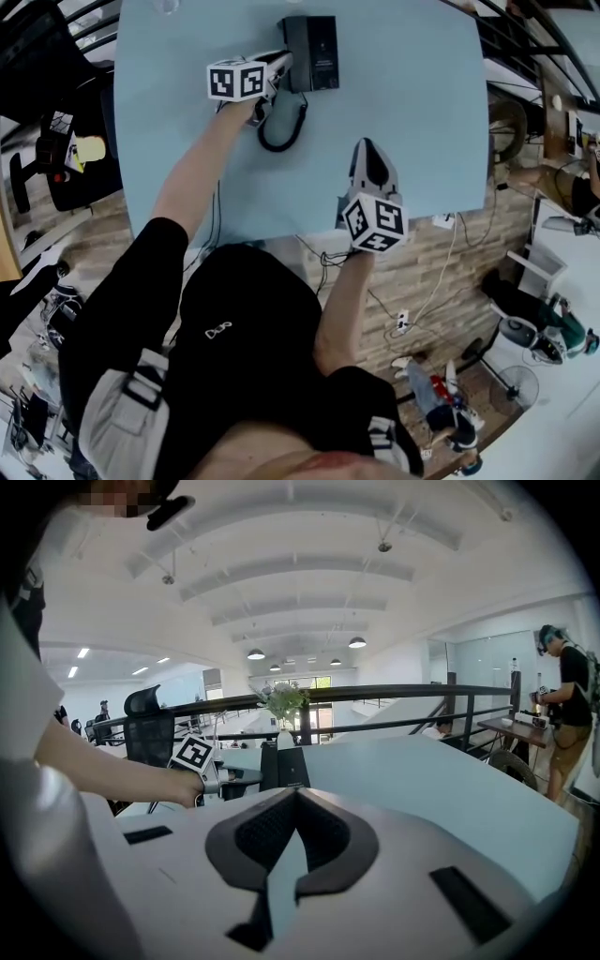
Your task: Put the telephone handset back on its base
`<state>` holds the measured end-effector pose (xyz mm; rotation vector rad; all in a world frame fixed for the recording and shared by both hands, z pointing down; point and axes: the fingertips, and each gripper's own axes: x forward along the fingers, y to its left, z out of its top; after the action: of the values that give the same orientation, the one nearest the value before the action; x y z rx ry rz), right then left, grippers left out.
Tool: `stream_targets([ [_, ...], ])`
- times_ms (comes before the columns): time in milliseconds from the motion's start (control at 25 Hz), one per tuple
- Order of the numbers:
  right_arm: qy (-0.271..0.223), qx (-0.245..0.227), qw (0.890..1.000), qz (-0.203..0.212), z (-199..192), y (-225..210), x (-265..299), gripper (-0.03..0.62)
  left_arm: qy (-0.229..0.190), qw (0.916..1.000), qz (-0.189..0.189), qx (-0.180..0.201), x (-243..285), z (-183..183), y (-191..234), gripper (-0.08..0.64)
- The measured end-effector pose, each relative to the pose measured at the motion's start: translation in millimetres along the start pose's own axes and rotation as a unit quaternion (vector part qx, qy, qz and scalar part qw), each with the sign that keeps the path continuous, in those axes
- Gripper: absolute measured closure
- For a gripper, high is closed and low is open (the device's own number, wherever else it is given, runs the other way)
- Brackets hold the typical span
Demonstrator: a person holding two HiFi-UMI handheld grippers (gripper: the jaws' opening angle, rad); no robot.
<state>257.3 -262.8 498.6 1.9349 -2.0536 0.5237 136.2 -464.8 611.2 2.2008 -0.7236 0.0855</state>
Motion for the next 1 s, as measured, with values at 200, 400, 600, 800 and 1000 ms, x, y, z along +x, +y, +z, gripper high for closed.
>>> stream_targets([
  [200,0.002,-0.006,1.0,0.009,-4,11,-3,0.598,0.043,0.9957,0.043,0.07,1,0,1,0.497],
  [400,-0.009,-0.015,0.999,0.028,5,24,-6,0.598,0.02,0.9975,0.06,0.031,-22,2,-12,0.504],
  [600,-0.053,-0.032,0.996,0.064,38,50,-5,0.598,-0.105,0.9928,0.045,0.037,-83,55,-68,0.558],
  [800,-0.138,-0.045,0.984,0.102,106,78,-8,0.598,-0.217,0.9592,0.048,0.175,-169,122,-165,0.56],
  [1000,-0.206,-0.035,0.971,0.119,158,97,-33,0.598,-0.27,0.8972,0.119,0.329,-237,146,-252,0.56],
])
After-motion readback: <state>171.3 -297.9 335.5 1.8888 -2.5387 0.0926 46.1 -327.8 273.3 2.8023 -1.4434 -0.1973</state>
